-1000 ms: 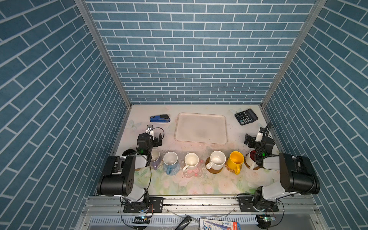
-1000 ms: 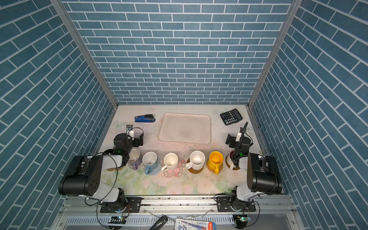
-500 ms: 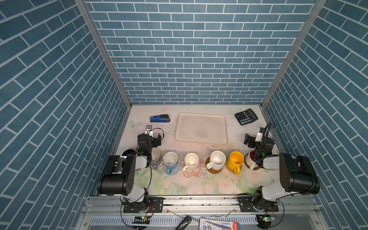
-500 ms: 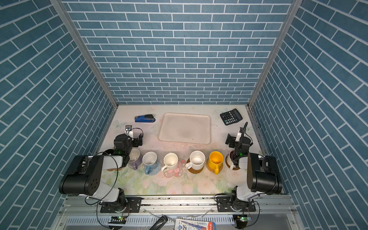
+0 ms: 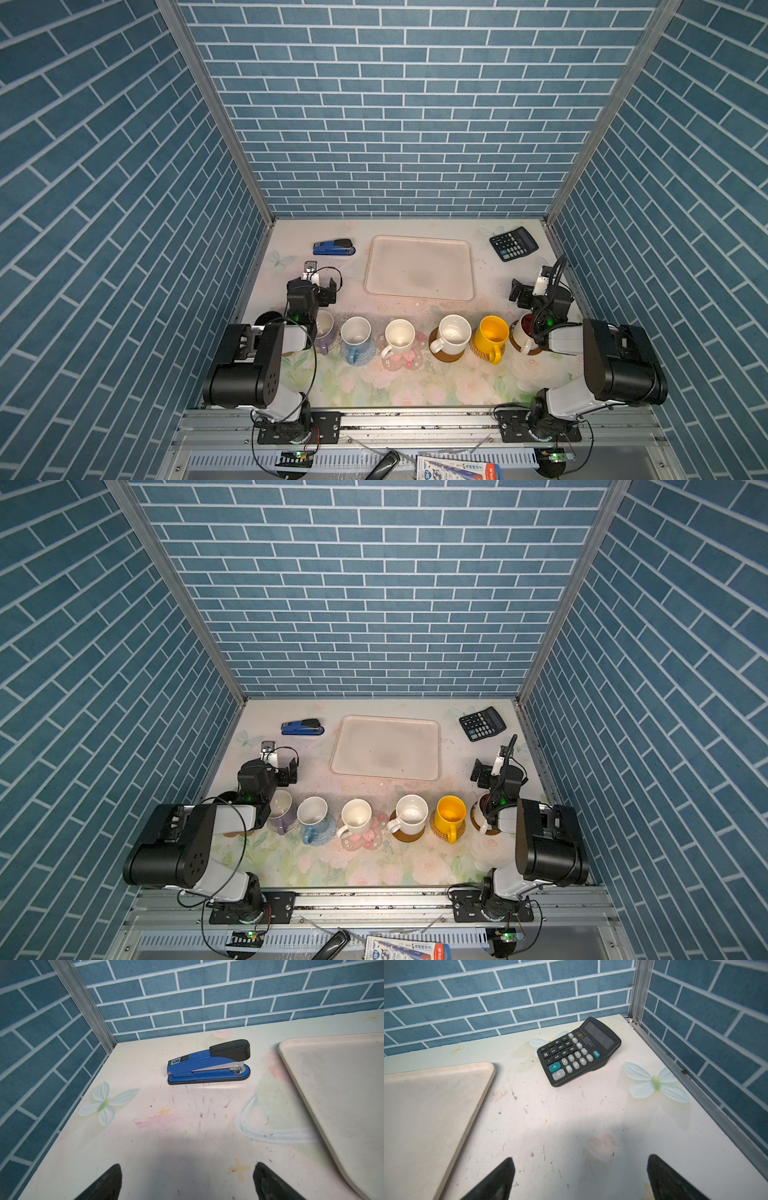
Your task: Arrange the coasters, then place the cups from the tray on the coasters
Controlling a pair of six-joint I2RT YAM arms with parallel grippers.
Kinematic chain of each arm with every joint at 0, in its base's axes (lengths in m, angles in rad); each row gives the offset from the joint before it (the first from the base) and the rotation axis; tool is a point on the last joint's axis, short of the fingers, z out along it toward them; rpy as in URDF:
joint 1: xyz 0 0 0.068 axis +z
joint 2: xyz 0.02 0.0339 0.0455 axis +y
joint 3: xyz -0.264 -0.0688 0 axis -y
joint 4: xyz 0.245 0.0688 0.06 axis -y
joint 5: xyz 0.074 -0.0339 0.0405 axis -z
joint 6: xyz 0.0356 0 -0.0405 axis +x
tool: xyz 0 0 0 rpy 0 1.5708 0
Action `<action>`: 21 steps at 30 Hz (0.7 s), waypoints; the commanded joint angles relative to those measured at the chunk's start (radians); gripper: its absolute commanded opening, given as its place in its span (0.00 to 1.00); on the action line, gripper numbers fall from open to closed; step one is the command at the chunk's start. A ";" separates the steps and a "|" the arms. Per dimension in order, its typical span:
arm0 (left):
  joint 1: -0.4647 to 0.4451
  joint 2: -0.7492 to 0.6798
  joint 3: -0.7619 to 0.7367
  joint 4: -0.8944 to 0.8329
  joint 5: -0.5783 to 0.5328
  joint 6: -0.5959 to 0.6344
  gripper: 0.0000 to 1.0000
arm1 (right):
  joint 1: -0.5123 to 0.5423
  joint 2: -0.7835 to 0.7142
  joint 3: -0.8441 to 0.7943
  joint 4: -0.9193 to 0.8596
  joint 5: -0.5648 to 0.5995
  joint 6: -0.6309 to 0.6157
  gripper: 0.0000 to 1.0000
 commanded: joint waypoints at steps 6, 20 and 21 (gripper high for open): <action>-0.005 0.009 -0.008 0.017 -0.006 -0.005 0.99 | 0.008 0.019 0.021 -0.010 -0.005 -0.045 0.99; -0.005 0.010 -0.008 0.016 -0.006 -0.005 0.99 | 0.020 0.018 0.034 -0.037 -0.047 -0.075 0.99; -0.006 0.010 -0.009 0.017 -0.006 -0.005 0.99 | 0.020 0.019 0.035 -0.039 -0.047 -0.076 0.99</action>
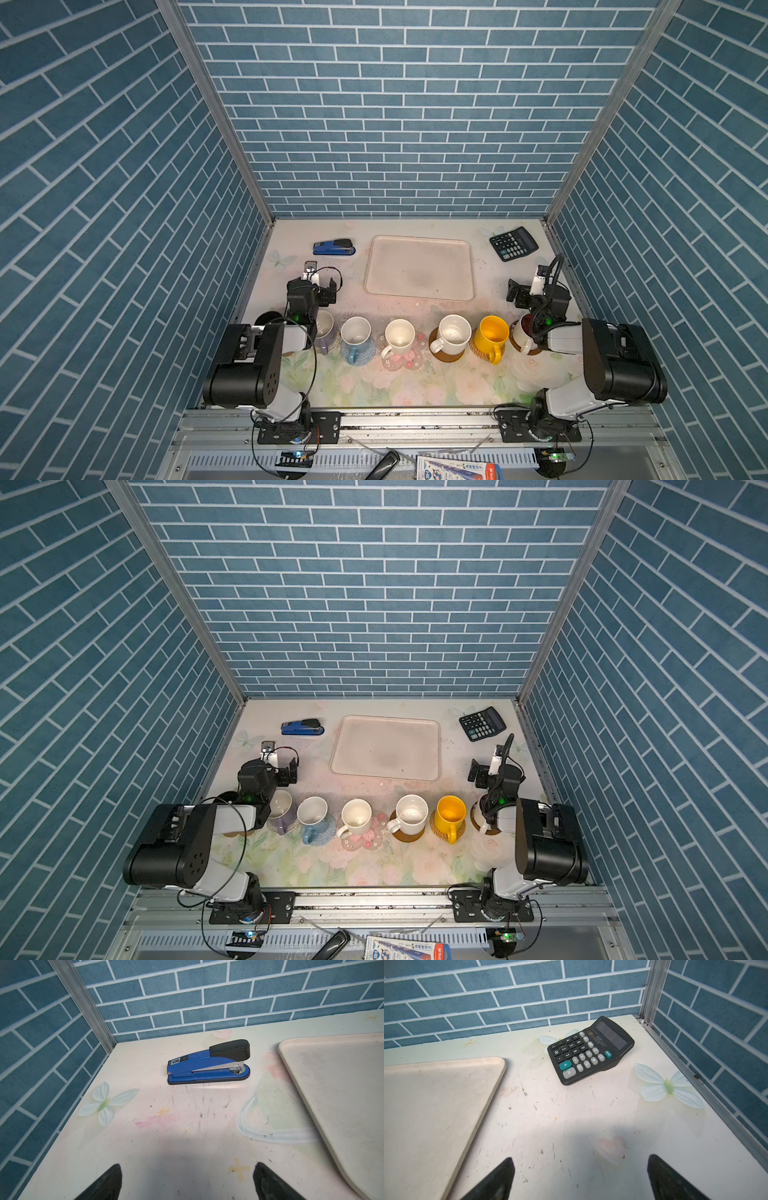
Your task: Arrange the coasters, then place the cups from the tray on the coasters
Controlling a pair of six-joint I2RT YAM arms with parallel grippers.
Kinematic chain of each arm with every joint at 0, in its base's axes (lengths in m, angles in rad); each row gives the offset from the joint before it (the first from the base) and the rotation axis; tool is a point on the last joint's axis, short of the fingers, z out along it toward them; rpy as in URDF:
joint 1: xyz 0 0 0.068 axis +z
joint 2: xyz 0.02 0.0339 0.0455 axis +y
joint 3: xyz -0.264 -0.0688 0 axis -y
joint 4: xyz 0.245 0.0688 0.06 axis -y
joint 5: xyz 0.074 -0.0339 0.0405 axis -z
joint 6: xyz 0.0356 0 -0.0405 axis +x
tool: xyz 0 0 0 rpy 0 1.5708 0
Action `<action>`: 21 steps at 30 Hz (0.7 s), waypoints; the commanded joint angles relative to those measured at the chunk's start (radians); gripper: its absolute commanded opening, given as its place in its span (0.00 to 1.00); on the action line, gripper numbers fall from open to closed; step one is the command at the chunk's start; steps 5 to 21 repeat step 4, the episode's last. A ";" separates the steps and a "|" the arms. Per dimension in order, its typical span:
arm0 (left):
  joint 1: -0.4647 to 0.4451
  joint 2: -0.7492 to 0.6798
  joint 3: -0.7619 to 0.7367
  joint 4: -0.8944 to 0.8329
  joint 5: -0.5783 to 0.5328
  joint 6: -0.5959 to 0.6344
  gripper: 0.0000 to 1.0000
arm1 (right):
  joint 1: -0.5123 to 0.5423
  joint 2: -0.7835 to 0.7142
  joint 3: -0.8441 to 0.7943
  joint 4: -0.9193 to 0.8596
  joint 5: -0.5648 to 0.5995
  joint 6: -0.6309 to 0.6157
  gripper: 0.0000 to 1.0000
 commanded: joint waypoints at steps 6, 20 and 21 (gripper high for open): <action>-0.004 0.008 -0.009 0.017 -0.006 -0.005 0.99 | 0.007 0.015 0.030 -0.035 -0.012 -0.048 0.99; -0.004 0.008 -0.009 0.017 -0.006 -0.005 0.99 | 0.007 0.015 0.030 -0.035 -0.012 -0.048 0.99; -0.004 0.008 -0.009 0.017 -0.006 -0.005 0.99 | 0.007 0.015 0.030 -0.035 -0.012 -0.048 0.99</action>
